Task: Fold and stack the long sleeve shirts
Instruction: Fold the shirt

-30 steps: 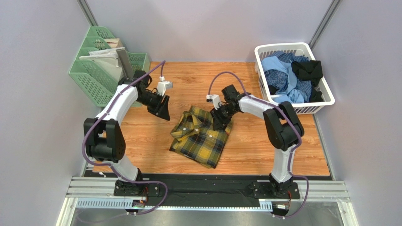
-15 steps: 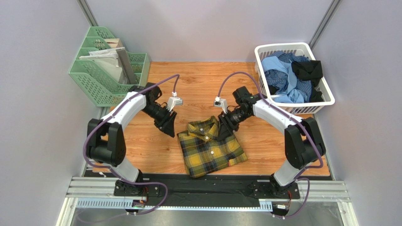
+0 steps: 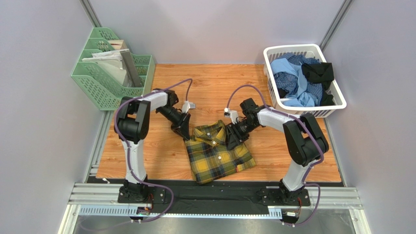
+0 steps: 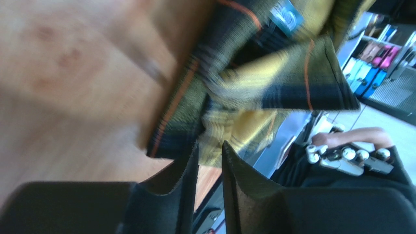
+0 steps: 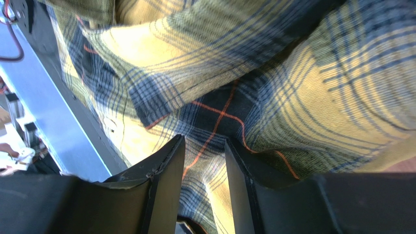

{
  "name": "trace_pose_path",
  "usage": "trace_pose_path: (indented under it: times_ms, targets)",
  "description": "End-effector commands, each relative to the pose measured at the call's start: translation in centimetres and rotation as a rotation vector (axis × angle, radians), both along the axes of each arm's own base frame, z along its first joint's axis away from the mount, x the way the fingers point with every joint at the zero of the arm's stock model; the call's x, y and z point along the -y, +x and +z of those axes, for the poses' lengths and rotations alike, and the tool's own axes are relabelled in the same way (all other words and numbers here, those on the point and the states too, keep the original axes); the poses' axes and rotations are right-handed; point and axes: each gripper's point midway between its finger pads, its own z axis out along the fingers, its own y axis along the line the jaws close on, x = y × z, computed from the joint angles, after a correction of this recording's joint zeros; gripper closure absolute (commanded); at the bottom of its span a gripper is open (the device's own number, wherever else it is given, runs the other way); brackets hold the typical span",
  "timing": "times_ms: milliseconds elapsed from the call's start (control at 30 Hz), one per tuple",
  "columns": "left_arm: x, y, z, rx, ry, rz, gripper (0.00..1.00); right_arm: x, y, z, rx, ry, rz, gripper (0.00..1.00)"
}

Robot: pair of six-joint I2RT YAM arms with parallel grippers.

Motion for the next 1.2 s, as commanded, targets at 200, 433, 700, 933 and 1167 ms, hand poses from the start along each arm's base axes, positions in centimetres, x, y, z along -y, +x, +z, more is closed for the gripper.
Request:
trace_pose_path:
  times_ms: [200, 433, 700, 933, 1167]
  targets:
    - [-2.0, 9.0, 2.2, 0.202, 0.029, 0.120, 1.00, -2.9, 2.1, 3.8, -0.051, 0.182, -0.085, 0.53]
    - [-1.5, 3.8, 5.0, 0.080, -0.050, 0.206, 0.53, 1.5, 7.9, 7.9, 0.168, 0.148, -0.258, 0.34]
    - [-1.7, 0.9, 2.7, 0.043, 0.048, 0.214, 0.48, 2.5, 12.2, 4.6, 0.196, -0.013, -0.237, 0.31]
    - [-1.4, -0.7, 1.1, 0.007, 0.044, 0.205, 0.50, 1.9, 12.0, 3.7, 0.158, 0.021, -0.198, 0.36]
    - [-0.2, -0.4, 0.7, -0.003, 0.022, 0.172, 0.53, 1.3, 11.5, 3.1, 0.125, 0.036, -0.182, 0.46]
